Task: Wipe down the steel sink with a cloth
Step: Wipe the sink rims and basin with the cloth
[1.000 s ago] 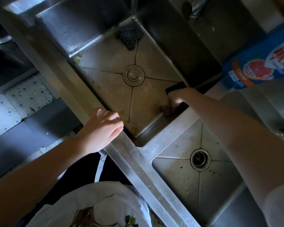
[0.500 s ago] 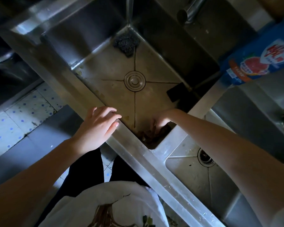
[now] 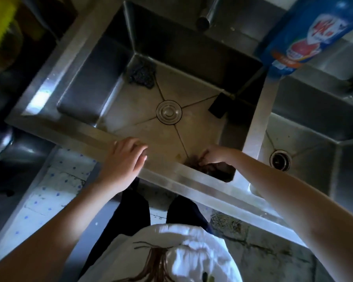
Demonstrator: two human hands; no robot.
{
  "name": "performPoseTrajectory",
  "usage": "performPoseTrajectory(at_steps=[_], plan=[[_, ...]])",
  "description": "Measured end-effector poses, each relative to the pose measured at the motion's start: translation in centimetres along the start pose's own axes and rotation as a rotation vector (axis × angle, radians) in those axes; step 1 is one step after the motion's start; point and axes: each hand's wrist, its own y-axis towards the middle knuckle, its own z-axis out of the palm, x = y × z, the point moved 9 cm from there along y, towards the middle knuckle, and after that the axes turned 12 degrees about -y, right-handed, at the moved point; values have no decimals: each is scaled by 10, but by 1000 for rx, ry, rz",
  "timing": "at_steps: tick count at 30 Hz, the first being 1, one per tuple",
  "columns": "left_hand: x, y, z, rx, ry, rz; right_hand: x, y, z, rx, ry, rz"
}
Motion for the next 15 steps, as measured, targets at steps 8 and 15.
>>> performPoseTrajectory(at_steps=[8, 15], plan=[[55, 4, -27, 17, 35, 25, 42, 6, 13, -25, 180, 45], [93, 0, -47, 40, 40, -22, 149, 24, -15, -33, 285, -84]])
